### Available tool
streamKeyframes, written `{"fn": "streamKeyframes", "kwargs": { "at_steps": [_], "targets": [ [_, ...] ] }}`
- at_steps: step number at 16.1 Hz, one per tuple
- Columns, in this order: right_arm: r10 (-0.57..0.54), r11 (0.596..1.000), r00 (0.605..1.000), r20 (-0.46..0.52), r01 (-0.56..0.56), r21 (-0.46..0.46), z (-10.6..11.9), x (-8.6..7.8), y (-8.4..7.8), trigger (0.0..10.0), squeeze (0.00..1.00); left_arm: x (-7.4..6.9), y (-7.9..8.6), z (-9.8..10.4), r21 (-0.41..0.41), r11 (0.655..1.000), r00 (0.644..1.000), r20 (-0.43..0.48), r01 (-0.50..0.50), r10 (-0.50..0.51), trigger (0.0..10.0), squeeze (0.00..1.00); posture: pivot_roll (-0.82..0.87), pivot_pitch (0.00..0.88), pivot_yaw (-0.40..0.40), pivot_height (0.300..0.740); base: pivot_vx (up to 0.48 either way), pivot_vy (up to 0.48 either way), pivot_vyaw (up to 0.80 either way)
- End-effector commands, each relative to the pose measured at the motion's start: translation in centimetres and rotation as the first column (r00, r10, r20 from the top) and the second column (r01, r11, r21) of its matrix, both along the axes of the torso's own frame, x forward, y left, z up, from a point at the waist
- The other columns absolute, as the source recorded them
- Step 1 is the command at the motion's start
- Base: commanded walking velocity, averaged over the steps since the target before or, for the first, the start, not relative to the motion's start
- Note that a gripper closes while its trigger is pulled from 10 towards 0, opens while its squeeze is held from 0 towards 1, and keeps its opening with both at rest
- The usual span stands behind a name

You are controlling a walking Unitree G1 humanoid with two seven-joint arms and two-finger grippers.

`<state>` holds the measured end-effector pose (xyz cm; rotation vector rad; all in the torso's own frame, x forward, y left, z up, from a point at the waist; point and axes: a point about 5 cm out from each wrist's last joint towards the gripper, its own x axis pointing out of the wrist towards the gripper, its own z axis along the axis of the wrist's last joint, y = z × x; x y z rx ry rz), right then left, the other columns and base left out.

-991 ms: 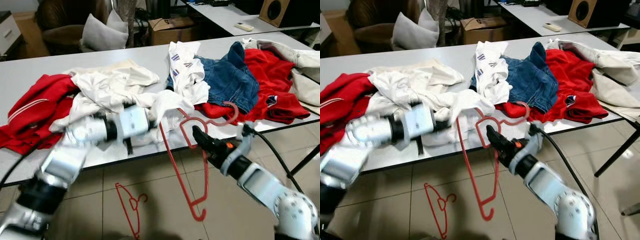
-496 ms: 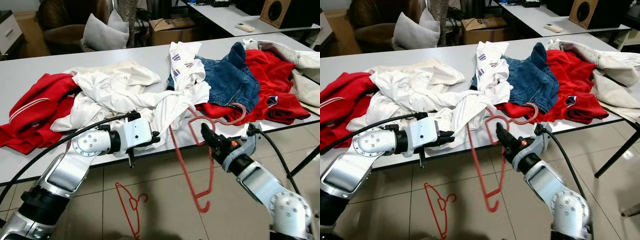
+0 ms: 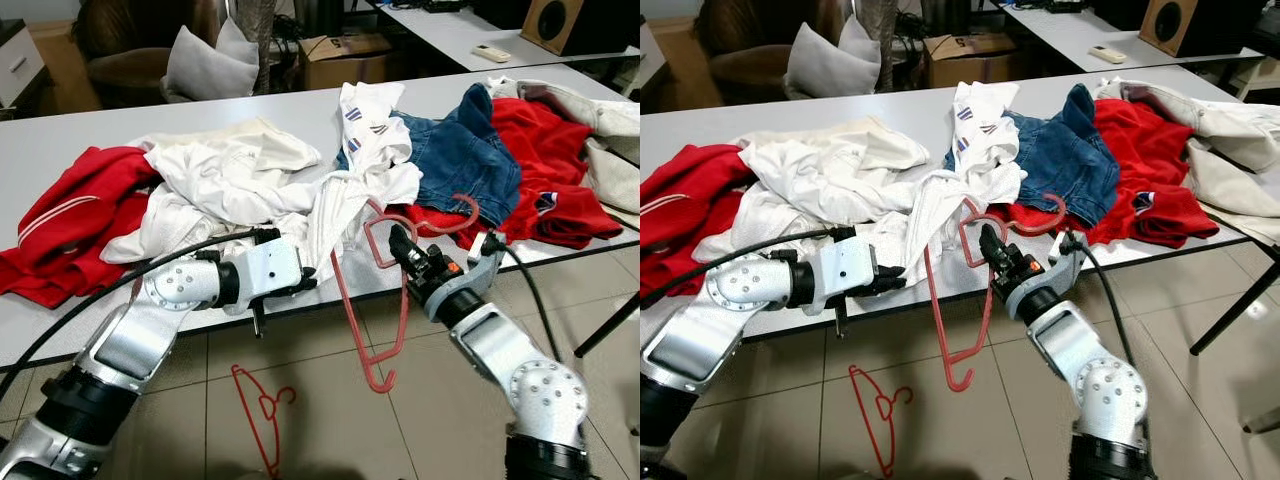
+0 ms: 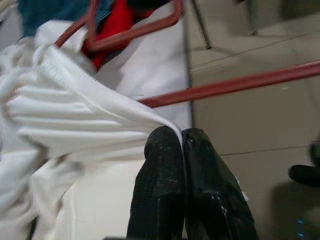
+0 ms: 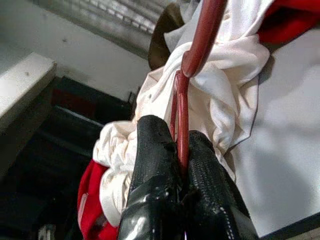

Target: Hang hanger

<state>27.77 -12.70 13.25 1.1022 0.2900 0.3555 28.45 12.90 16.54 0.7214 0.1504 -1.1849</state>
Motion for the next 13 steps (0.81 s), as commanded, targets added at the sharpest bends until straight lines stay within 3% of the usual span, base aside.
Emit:
{"fn": "streamKeyframes", "kwargs": {
  "at_steps": [1,2,4,6,10,13],
  "targets": [
    [-0.055,0.998,0.998,0.035,0.054,0.019,0.6,0.8,-0.5,10.0,0.00,-0.4,-0.2,0.4,0.001,0.999,0.998,-0.023,0.050,-0.050,0.0,0.00,-0.13,0.000,0.054,0.710,0.000,0.000,0.00],
    [-0.070,0.997,0.997,0.035,0.069,0.028,0.6,1.0,-0.6,10.0,0.00,-0.5,-0.3,0.4,-0.001,0.998,0.998,-0.035,0.058,-0.058,0.0,0.00,-0.13,0.000,0.054,0.710,0.000,0.000,0.00],
    [-0.135,0.979,0.991,0.009,0.132,0.154,0.8,2.1,-0.7,10.0,0.00,-1.0,-0.3,0.1,0.012,0.996,0.993,-0.080,0.092,-0.090,0.0,0.00,-0.13,0.000,0.055,0.710,0.000,0.000,0.00],
    [-0.144,0.964,0.990,-0.002,0.141,0.224,1.0,3.2,0.0,10.0,0.00,-1.6,-0.5,-0.2,0.020,0.990,0.982,-0.131,0.141,-0.137,0.0,0.00,-0.12,0.000,0.054,0.710,0.000,0.000,0.00],
    [-0.157,0.958,0.987,-0.043,0.163,0.237,0.4,4.9,0.9,10.0,0.00,-2.5,-0.5,-0.3,0.000,0.986,0.965,-0.207,0.167,-0.163,0.0,0.00,-0.10,0.000,0.041,0.710,0.000,0.000,0.00],
    [-0.164,0.970,0.986,-0.036,0.167,0.177,0.4,6.2,1.3,10.0,0.00,-2.7,-0.9,0.8,-0.104,0.982,0.957,-0.227,0.160,-0.180,0.0,0.00,-0.10,0.000,0.039,0.710,0.000,0.000,0.00]
  ]
}}
